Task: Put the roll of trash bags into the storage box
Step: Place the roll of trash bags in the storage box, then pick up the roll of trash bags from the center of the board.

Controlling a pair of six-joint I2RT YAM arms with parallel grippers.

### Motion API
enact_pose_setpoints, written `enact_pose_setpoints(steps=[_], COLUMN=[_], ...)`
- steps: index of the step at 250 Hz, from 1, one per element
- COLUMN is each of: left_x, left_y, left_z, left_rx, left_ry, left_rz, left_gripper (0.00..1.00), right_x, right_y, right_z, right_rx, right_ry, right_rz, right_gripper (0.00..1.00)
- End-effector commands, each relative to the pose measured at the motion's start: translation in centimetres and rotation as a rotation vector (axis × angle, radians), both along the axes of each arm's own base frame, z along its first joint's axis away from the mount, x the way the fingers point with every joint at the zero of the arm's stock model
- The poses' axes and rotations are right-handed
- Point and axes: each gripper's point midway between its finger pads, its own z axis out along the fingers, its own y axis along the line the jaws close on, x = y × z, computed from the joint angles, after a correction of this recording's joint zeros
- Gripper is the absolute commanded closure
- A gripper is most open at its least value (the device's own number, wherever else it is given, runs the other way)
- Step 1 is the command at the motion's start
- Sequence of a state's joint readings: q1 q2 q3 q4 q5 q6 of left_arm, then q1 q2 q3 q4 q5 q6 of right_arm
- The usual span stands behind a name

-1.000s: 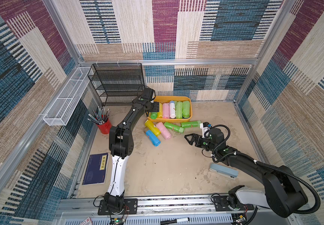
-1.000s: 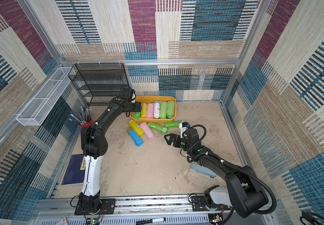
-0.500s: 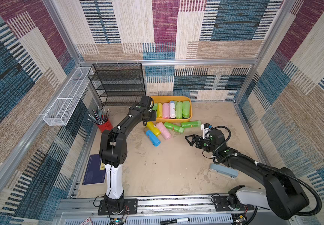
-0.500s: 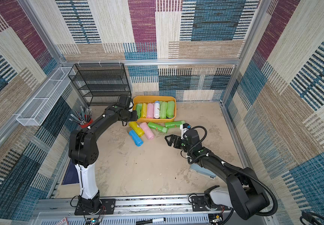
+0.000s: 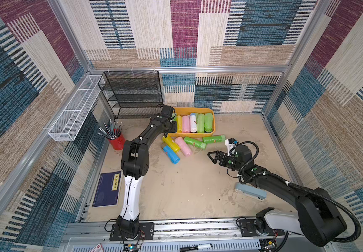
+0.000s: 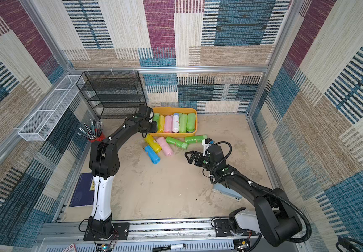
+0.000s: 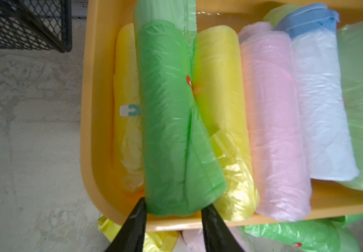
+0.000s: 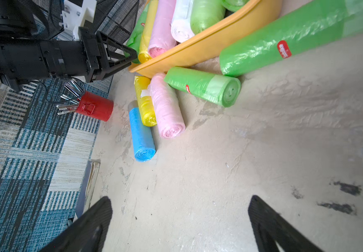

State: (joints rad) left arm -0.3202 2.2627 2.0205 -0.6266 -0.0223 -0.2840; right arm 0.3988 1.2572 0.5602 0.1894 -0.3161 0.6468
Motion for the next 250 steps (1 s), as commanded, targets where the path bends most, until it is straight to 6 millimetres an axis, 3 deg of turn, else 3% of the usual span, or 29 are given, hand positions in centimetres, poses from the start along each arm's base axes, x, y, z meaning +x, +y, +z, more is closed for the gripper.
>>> enact_pose_setpoints(steps=[1, 61, 104, 133, 161, 223, 234, 241, 250], left_x=[0.1, -2.4, -5.5, -8.4, -11.3, -17.0, -17.8, -18.3, -19.0], left_y=[0.3, 0.3, 0.9, 0.3, 0.1, 4.2, 5.0, 5.7, 6.7], left_z=[0.6, 4.1, 7.3, 9.3, 10.8, 10.9, 10.5, 10.1, 9.6], left_rx=[0.030, -0.031, -0.076, -0.178, -0.288, -0.232, -0.202, -0.180, -0.147], left_ry=[0.003, -0.013, -0.053, -0.120, -0.181, -0.233, -0.247, -0.252, -0.254], left_rz=[-0.010, -0.012, -0.007, -0.047, -0.063, 0.035, 0.049, 0.067, 0.096], left_gripper=[0.59, 0.56, 0.39, 0.20, 0.16, 0.08, 0.07, 0.00, 0.01], right_x=[0.2, 0.3, 0.6, 0.7, 0.9, 2.3, 2.6, 2.8, 3.0], right_y=[0.1, 0.0, -0.4, 0.3, 1.3, 5.2, 5.9, 6.3, 6.9], right_z=[0.3, 1.0, 1.8, 2.2, 2.0, 1.5, 1.4, 1.3, 1.1], right_rx=[0.007, 0.000, -0.033, -0.071, -0.099, -0.157, -0.165, -0.167, -0.168], right_ry=[-0.004, -0.031, -0.064, -0.083, -0.094, -0.065, -0.060, -0.057, -0.052], right_rz=[-0.004, -0.002, -0.017, 0.018, 0.037, 0.130, 0.146, 0.157, 0.174], right_gripper=[0.01, 0.01, 0.01, 0.01, 0.01, 0.01, 0.01, 0.01, 0.01])
